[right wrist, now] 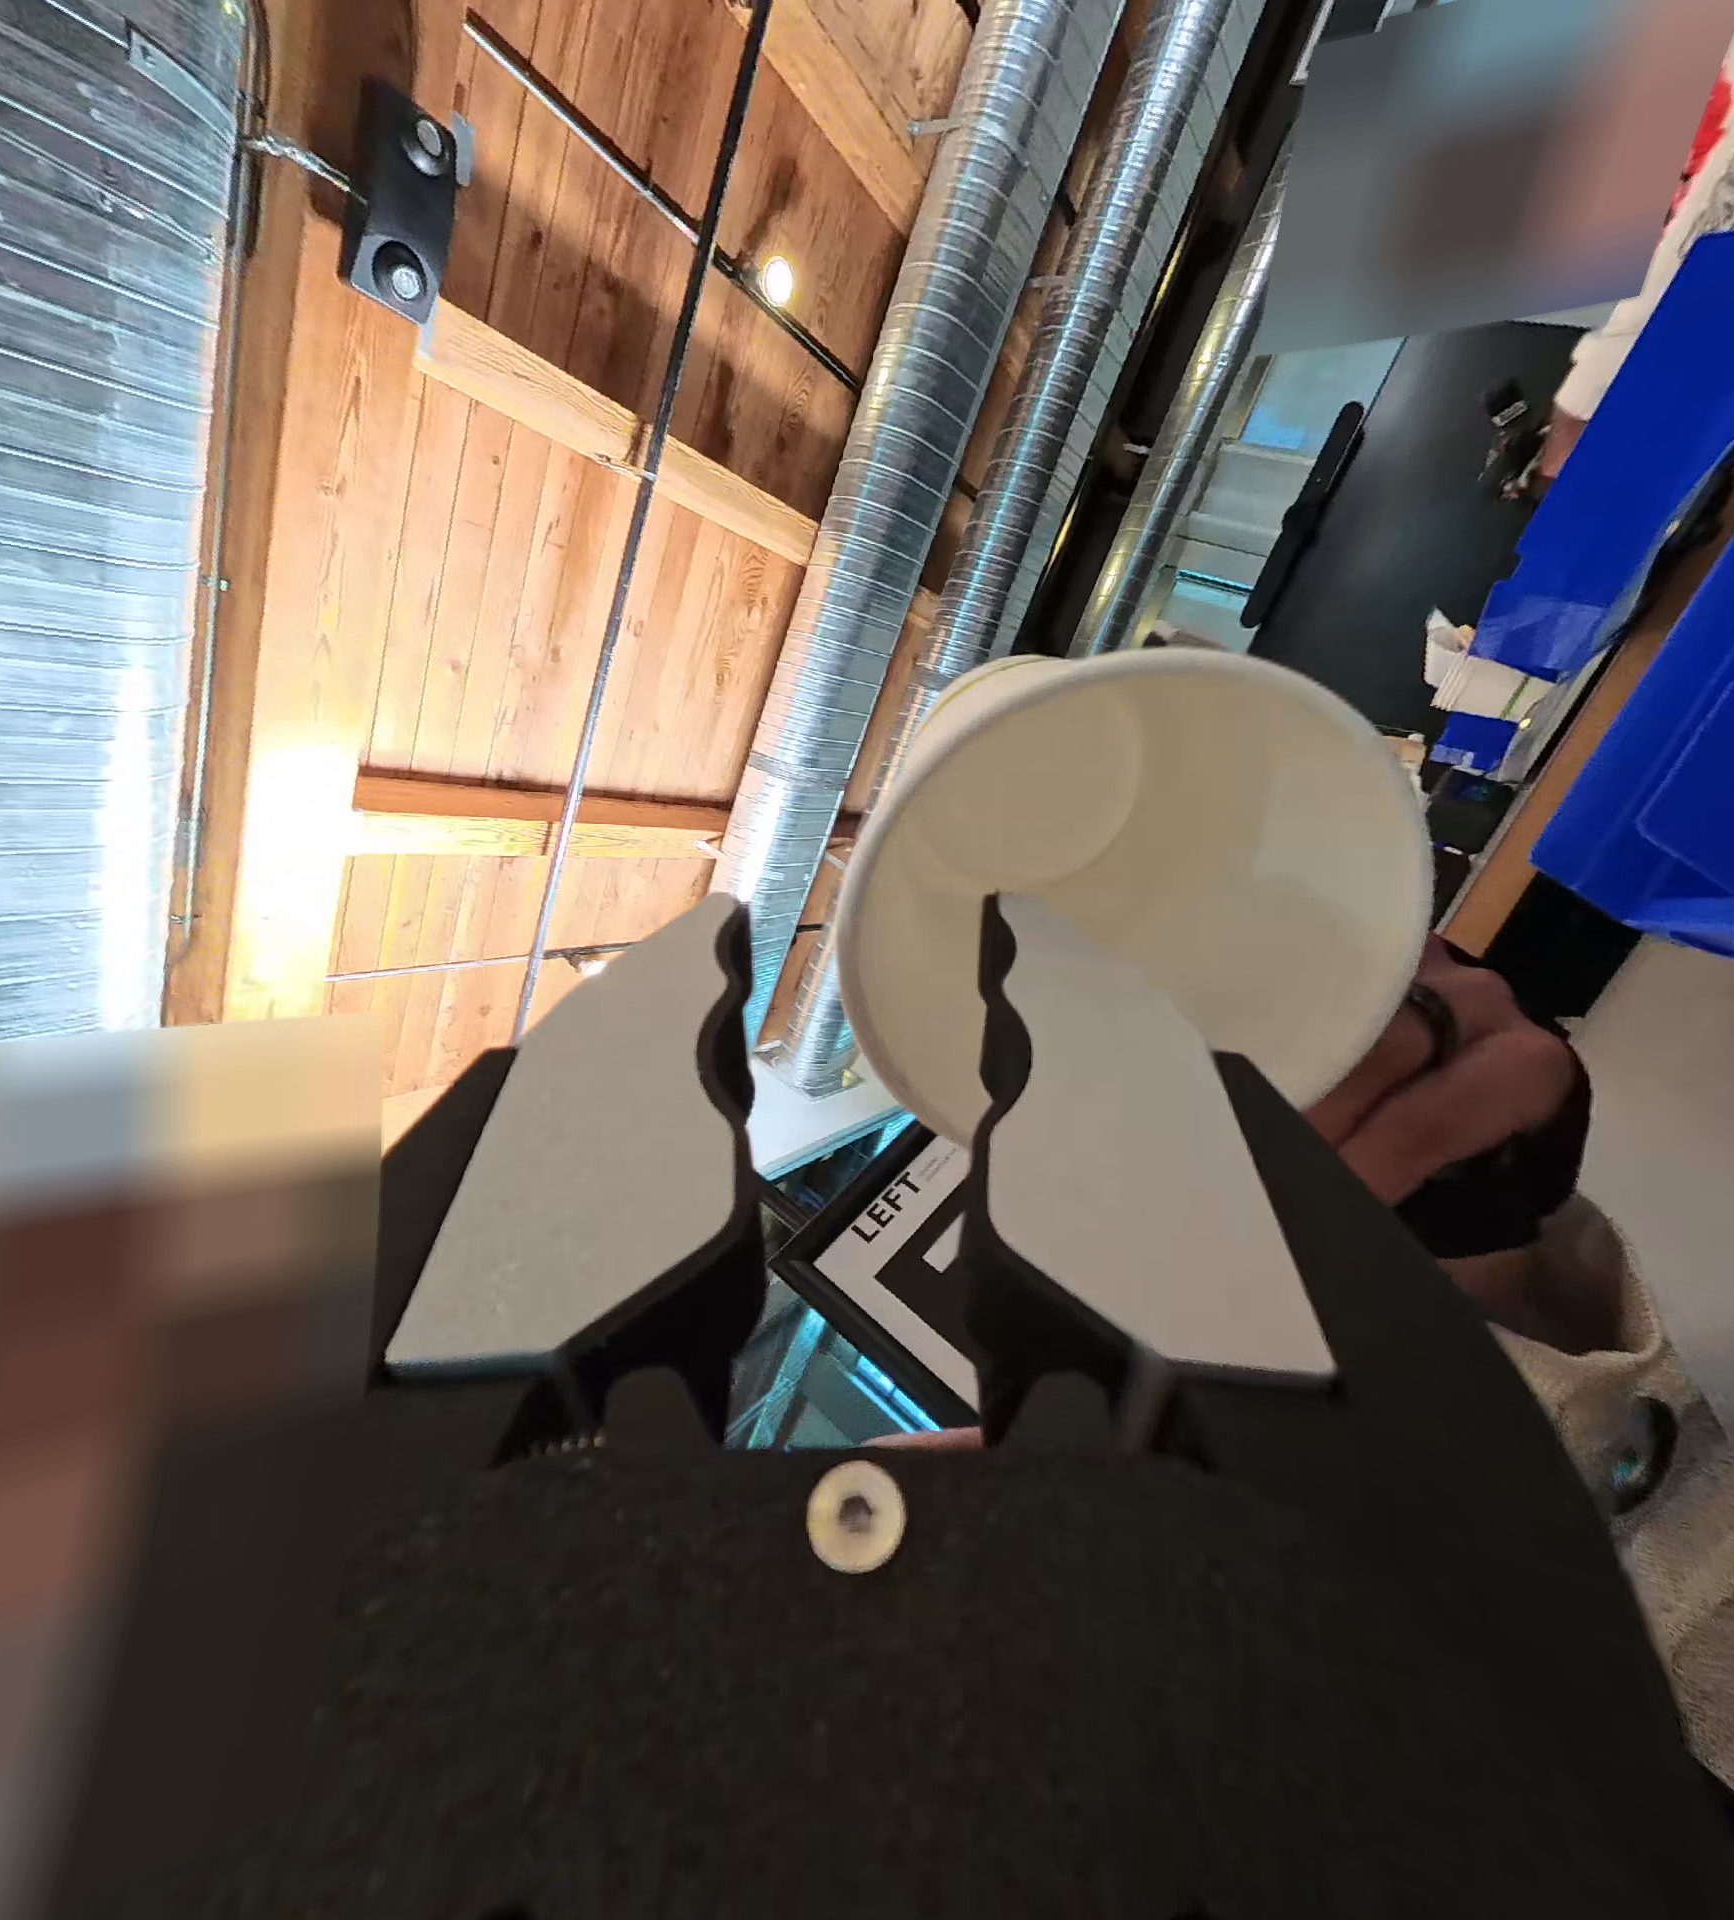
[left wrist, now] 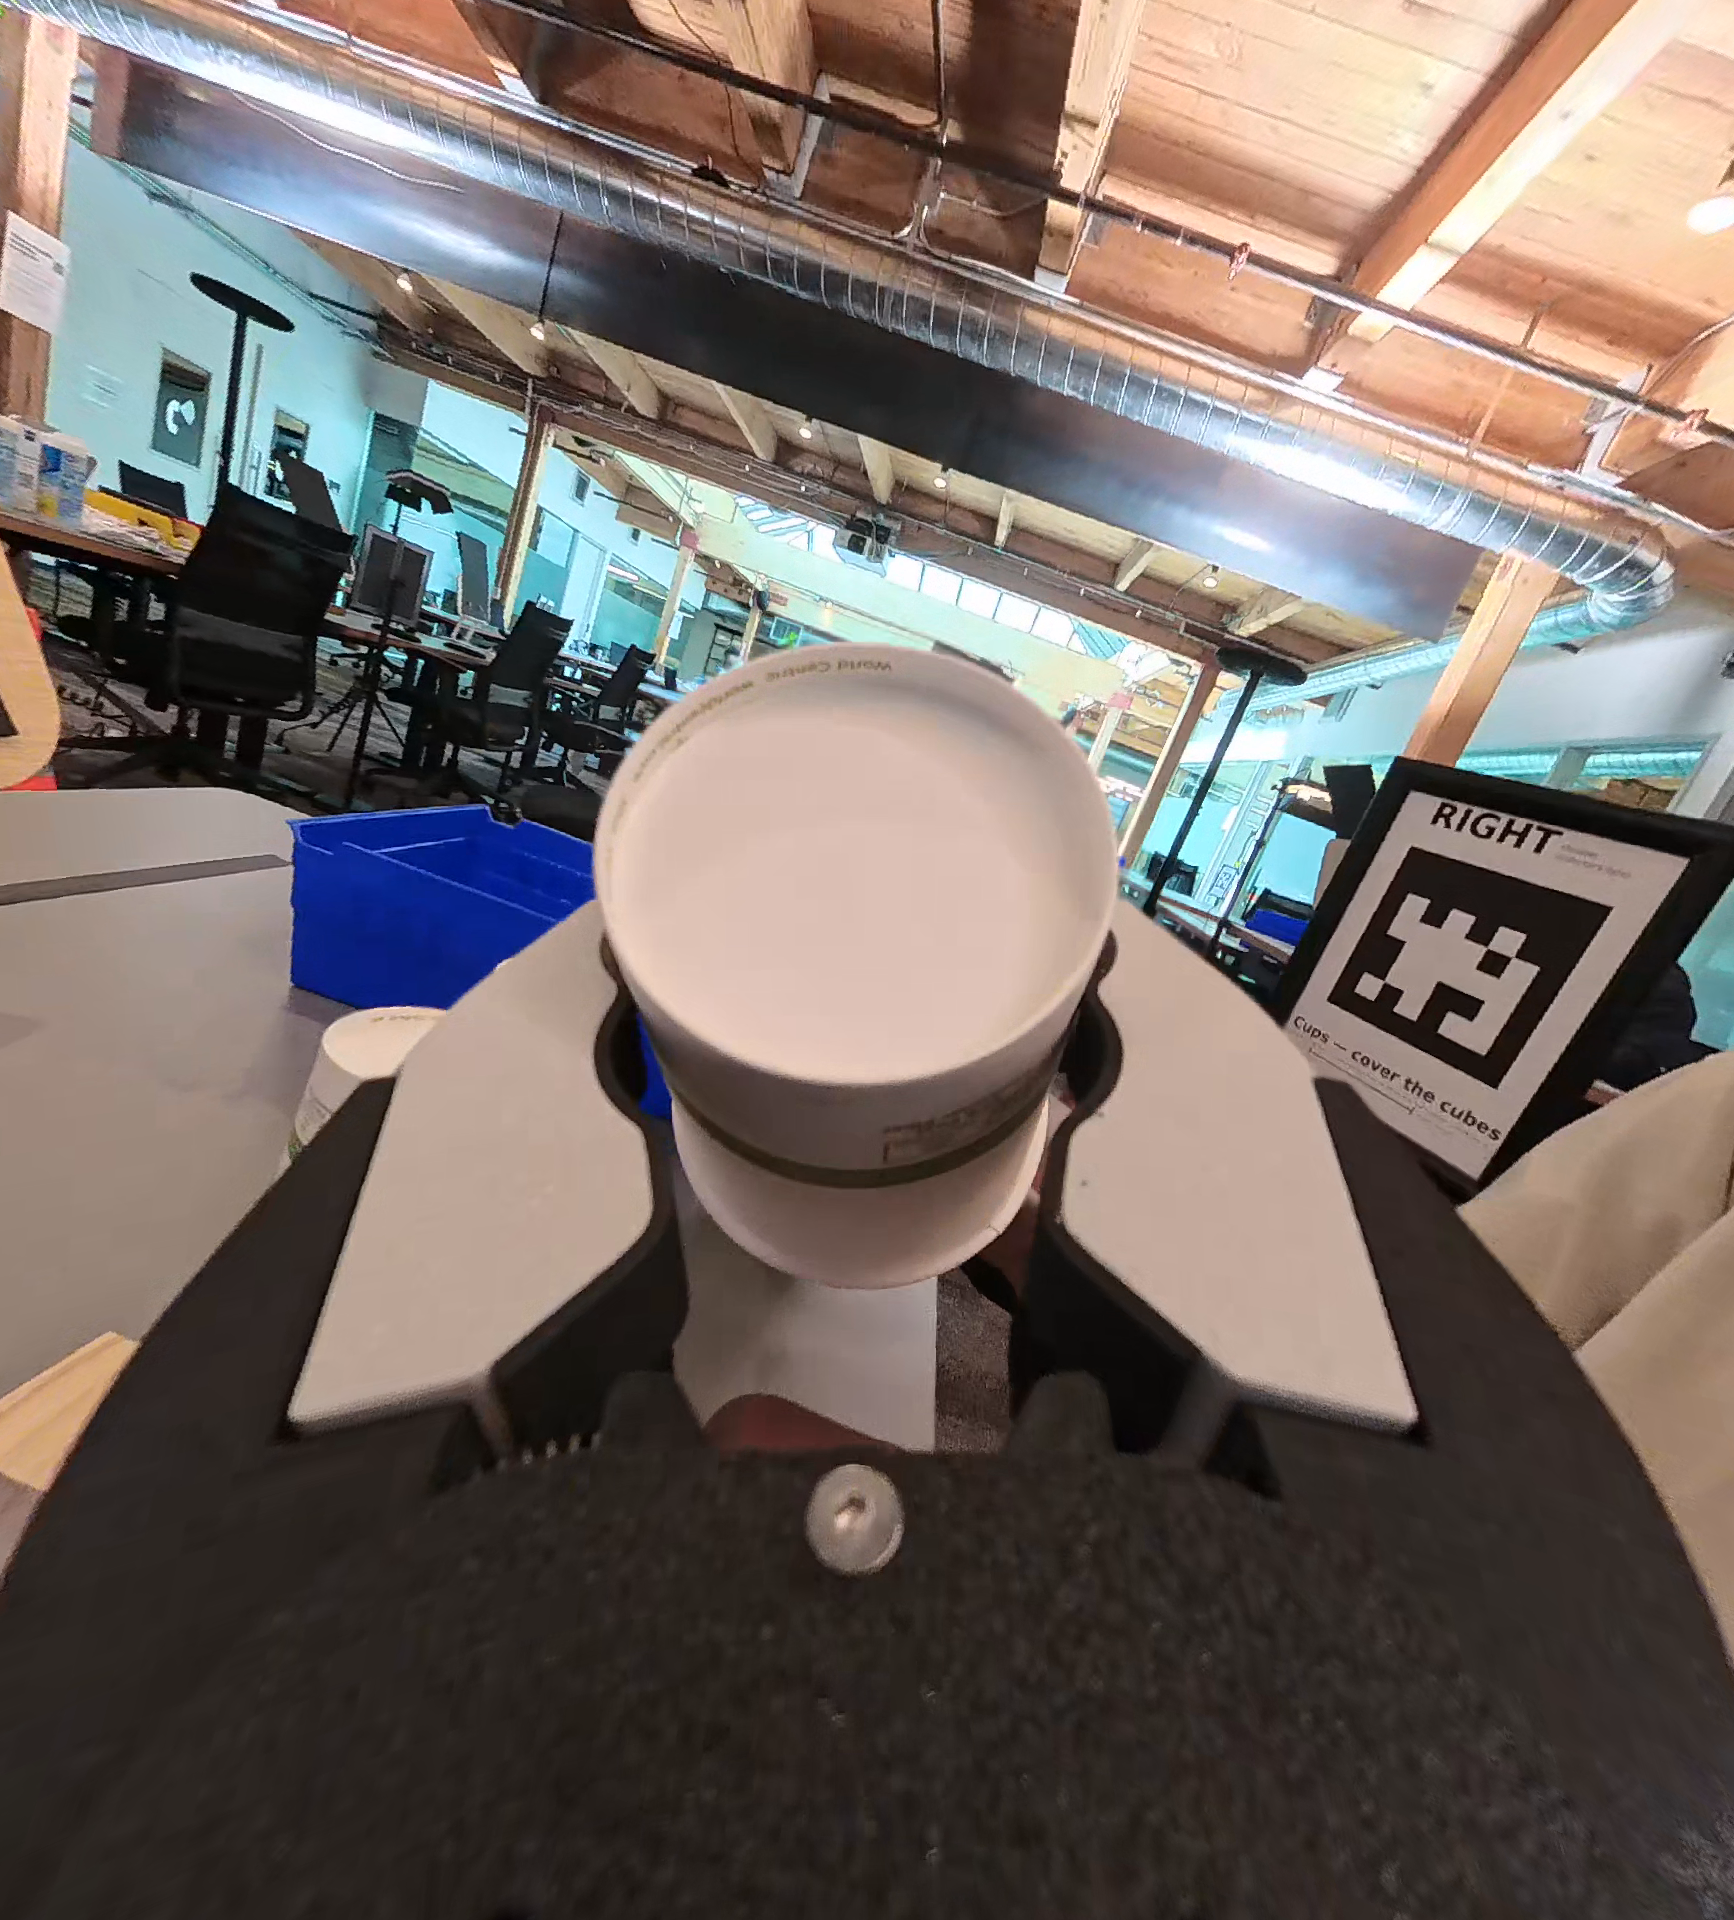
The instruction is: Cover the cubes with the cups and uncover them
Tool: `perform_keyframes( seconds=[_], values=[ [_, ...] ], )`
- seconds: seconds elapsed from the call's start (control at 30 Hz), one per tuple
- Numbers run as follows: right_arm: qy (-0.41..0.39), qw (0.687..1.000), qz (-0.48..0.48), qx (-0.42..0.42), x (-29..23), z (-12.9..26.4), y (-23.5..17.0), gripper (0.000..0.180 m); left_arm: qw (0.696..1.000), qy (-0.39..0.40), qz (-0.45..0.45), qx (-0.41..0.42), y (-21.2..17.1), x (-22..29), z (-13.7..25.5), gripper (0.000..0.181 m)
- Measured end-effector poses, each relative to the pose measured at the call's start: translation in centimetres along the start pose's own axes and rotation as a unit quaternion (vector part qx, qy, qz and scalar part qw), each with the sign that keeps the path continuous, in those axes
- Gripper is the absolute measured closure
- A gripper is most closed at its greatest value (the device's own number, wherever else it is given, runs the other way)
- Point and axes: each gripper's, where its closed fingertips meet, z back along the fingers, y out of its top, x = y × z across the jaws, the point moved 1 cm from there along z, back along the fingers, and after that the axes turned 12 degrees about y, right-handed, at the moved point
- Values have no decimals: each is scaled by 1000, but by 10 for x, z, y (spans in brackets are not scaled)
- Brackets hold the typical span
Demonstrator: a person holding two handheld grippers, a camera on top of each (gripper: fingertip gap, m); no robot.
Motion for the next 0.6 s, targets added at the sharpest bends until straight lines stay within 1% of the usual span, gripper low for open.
perform_keyframes(
  seconds=[0.07, 0.13, 0.17, 0.27, 0.33, 0.4, 0.5, 0.53, 0.6],
  values=[
    [9, 1000, -5, -2, 0, 0, -1, 153, 1000, -2, -5, -10, -5, 1, -1, 100],
    [11, 1000, -1, -1, 1, 1, -1, 175, 1000, -10, -4, -22, -11, 3, -3, 100],
    [9, 1000, 2, 2, 2, 2, -1, 176, 999, -14, 6, -30, -13, 4, -4, 100],
    [-7, 1000, 2, 0, 7, 7, 1, 179, 999, 9, 19, -45, -16, -3, -3, 101],
    [-15, 1000, 12, -5, 6, 9, 2, 179, 999, 8, 23, -48, -16, 0, 5, 95],
    [-32, 998, 47, -24, 4, 10, 2, 179, 998, 19, 22, -52, -19, 1, 18, 94],
    [-71, 989, 119, -51, -2, 11, 7, 179, 994, 96, -9, -46, -29, -14, 39, 96],
    [-85, 984, 145, -65, -5, 10, 8, 180, 990, 134, -15, -41, -33, -22, 46, 100],
    [-112, 970, 193, -101, -16, 5, 11, 179, 978, 202, -26, -52, -47, -37, 57, 101]
  ],
)
